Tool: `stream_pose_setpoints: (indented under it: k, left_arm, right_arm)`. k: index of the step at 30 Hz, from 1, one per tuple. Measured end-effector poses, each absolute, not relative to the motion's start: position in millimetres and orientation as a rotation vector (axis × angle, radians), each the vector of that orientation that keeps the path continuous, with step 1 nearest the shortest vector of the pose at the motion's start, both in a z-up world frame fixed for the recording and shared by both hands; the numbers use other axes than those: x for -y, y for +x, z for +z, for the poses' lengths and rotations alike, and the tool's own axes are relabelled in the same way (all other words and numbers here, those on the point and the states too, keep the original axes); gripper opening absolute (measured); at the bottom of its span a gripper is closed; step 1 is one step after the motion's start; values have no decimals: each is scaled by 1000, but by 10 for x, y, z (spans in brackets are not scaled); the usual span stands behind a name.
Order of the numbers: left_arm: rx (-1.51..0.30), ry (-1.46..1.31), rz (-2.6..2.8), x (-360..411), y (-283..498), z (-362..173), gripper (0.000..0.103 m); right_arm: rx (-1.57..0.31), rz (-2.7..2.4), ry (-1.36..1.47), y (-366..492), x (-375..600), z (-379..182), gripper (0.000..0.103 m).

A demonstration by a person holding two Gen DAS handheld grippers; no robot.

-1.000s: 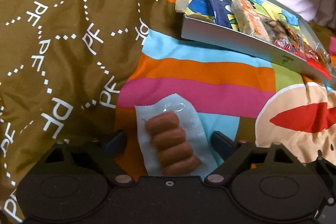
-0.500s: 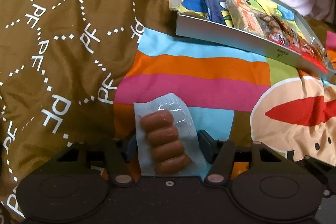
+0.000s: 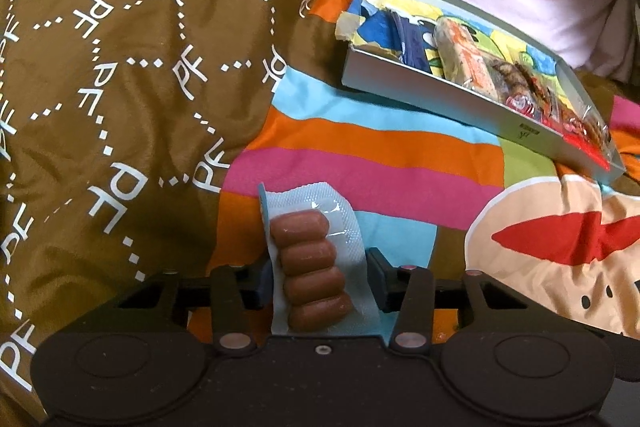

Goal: Organize snacks
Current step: 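Grasp the sausage pack with the left tool while the right tool grasps the orange, then carry the sausage pack with the left tool while the right tool carries the orange to the tray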

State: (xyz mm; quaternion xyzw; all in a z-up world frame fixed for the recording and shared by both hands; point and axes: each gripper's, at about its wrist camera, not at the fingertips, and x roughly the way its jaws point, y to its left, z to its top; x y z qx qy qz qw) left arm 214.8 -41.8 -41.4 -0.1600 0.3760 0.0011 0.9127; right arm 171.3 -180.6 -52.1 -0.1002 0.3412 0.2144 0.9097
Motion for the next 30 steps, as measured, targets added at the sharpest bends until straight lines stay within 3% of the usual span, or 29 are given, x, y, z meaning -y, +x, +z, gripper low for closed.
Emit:
stream_pose_setpoints:
  k: [17, 30]
  left_arm:
    - [-645, -364, -1, 488, 2068, -218, 47]
    - [-535, -356, -57, 723, 2373, 185, 48]
  right_arm:
    - [-568, 378, -219, 1646, 1841, -383, 41]
    - [-351, 262, -114, 1707, 2184, -138, 41]
